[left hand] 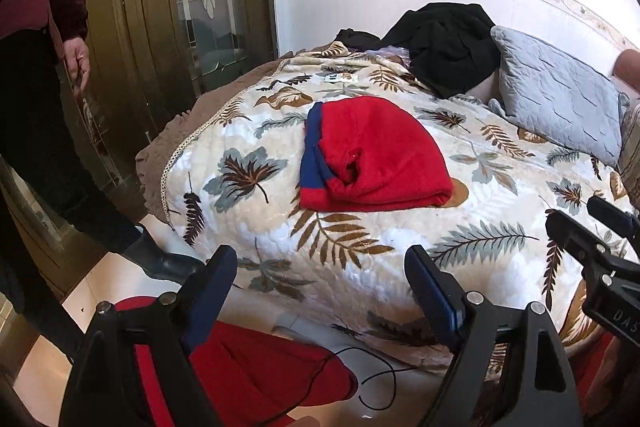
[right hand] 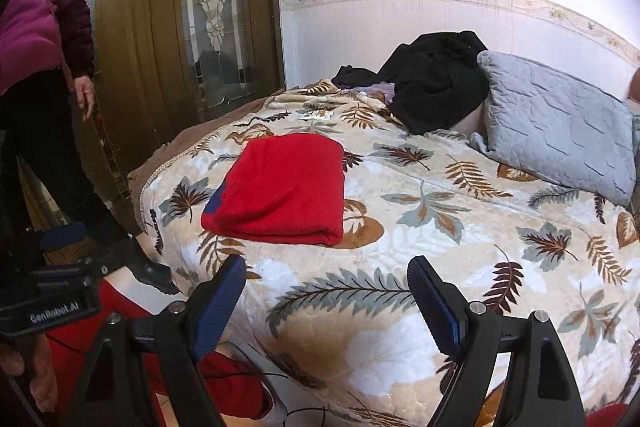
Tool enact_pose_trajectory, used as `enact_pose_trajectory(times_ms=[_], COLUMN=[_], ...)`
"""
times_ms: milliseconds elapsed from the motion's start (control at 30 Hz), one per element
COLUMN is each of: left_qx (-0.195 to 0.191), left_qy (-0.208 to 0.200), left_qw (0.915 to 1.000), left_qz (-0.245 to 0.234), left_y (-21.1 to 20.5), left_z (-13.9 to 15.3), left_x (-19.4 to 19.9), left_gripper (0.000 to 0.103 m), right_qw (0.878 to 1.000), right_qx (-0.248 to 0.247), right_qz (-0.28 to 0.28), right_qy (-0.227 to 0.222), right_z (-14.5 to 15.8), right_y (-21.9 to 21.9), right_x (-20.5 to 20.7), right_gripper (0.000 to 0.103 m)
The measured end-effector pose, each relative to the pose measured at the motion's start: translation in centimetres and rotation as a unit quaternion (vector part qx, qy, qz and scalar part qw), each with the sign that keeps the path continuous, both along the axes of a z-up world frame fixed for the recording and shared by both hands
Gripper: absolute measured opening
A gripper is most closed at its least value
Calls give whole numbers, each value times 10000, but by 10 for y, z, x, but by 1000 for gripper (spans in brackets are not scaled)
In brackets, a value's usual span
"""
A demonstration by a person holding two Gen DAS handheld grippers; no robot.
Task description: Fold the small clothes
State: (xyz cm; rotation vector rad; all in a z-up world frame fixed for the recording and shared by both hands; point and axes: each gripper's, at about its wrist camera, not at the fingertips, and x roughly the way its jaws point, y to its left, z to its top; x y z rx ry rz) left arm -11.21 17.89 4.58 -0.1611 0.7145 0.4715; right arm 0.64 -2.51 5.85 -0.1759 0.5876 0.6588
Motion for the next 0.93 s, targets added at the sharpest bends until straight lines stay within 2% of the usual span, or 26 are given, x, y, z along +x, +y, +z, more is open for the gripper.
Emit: enact_pose_trajectory(times_ms=[933], left_qx=[7], left_qy=[-71], left_qw=[9999], left_qz=[-115], left_y=[-1], left_z=[0], left_x=[6], left_gripper=[86], right_qw=[10000], right_qx=[-62], right_qz=[-34], right_qy=[-38], right_z=[2], right_y=[4], right_x=[-3], right_gripper=[86])
